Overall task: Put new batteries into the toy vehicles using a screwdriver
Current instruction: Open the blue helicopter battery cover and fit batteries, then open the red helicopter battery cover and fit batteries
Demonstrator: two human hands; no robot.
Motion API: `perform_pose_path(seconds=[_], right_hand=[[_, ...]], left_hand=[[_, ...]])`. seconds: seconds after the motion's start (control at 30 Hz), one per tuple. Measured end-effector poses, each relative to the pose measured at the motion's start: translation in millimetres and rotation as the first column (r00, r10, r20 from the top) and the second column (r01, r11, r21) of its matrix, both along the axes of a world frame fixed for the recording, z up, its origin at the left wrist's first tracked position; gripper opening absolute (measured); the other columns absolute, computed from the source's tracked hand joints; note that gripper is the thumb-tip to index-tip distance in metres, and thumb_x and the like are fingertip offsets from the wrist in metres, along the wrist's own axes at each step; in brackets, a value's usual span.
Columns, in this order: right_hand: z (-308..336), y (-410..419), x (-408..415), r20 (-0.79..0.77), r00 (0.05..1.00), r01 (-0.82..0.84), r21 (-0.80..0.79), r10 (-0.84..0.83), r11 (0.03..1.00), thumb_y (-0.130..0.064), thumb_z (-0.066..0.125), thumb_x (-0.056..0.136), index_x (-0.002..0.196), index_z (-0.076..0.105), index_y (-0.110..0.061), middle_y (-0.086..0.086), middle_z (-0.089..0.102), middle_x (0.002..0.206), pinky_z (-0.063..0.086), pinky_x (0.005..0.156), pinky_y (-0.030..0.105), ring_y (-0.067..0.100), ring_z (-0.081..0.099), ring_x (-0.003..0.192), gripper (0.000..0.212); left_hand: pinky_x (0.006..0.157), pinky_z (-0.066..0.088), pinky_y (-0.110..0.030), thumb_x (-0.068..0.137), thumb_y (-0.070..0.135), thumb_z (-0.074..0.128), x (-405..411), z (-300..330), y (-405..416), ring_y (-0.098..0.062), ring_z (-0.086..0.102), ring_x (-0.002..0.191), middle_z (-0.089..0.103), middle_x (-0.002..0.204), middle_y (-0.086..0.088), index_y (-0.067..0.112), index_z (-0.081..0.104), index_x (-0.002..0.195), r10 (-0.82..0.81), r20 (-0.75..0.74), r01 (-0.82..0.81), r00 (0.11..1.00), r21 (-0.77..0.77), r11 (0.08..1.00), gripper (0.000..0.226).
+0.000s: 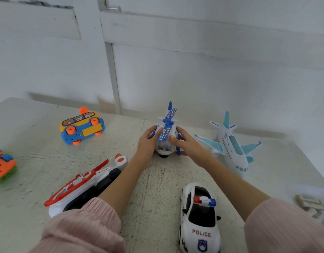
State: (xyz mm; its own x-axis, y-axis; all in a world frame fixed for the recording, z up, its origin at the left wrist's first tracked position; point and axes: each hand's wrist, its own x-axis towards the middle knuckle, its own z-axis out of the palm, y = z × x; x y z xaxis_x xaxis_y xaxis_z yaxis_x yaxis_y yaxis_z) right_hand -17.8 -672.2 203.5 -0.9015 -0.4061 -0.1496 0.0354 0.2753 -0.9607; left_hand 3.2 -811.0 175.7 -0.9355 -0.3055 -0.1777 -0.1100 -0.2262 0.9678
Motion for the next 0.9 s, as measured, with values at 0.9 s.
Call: perform_pose_path(seconds=[0.9], right_hand=[[73.5, -71.9, 61.6, -0.661, 0.738, -0.154, 0.029, 0.134, 0.988, -0.005, 0.065, 0.082, 0.077, 0.063, -0.008, -0.002, 0.059, 0.080, 0.043, 0.069, 0.009, -0.003, 0.053, 0.067, 0.006]], left_hand=[[0.072, 0.049, -0.027, 0.092, 0.014, 0.057, 89.5, 97.7, -58.5, -0.012, 0.064, 0.081, 0.064, 0.106, -0.007, 0.012, 0.051, 0.123, 0.315, -0.177, -0.350, 0.932, -0.224, 0.910, 0.031]])
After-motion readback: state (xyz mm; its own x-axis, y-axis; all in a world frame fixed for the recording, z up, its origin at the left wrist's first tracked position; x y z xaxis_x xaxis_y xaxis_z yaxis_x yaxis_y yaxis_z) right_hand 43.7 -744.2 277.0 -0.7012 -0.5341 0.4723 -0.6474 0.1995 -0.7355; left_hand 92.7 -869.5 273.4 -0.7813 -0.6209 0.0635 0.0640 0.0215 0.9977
